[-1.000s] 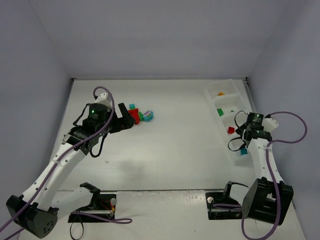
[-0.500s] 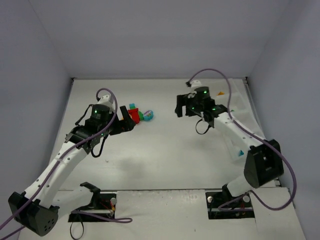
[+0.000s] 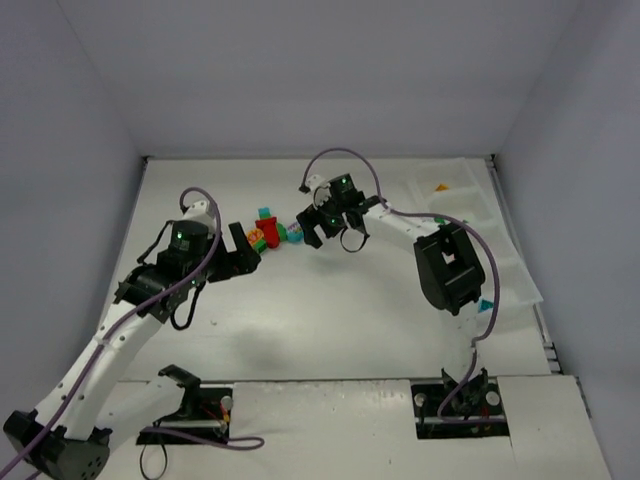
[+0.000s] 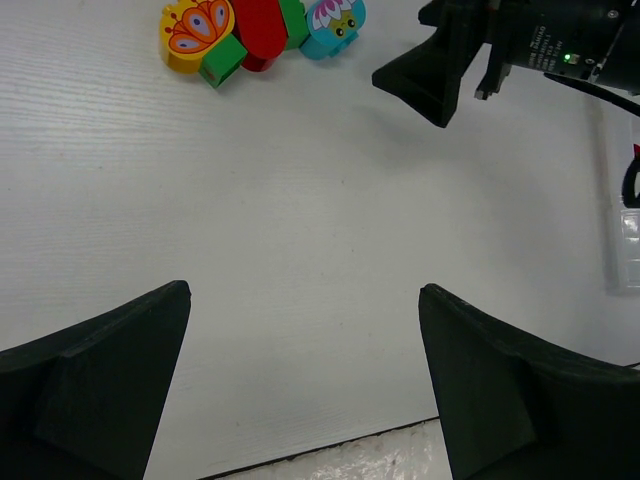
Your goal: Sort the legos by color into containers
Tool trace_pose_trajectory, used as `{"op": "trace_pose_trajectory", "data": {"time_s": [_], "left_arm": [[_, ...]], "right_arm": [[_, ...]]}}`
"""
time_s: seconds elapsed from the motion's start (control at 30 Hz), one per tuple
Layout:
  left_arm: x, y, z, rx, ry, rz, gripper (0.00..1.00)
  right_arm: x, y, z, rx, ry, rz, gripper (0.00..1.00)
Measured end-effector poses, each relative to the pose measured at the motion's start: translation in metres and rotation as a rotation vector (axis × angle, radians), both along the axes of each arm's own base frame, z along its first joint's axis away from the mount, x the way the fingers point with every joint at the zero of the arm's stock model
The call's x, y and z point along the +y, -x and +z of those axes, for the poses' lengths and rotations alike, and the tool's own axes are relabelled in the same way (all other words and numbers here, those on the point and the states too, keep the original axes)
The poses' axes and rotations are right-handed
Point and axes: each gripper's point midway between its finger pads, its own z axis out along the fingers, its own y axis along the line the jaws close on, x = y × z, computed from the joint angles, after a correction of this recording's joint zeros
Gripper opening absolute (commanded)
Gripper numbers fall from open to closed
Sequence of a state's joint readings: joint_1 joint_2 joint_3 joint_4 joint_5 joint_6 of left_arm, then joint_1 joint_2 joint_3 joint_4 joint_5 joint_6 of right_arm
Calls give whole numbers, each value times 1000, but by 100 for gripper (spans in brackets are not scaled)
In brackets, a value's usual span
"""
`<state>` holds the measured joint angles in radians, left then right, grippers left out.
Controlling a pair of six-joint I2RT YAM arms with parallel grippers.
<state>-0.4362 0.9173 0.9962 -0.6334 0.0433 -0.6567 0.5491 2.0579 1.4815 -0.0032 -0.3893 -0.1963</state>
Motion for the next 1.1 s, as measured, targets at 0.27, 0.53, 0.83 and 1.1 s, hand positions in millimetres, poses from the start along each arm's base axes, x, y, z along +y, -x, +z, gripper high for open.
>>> {"op": "trace_pose_trajectory", "data": {"time_s": [0.27,0.53,0.83,1.1], "left_arm": [[7,8,-4,17,-19,15,90],[11,13,-9,40,-37,23,90],[15,14,-7,29,-36,40,90],[12,9,-7,24,-29,40,90]], "right_arm": [[37,-7,-41,-11,34,112,89],[67,-20,-41,-64,7,161,81],[62,-26,-42,-115,12,132,0],[-26,11,-36,-60,108,-84,0]]}}
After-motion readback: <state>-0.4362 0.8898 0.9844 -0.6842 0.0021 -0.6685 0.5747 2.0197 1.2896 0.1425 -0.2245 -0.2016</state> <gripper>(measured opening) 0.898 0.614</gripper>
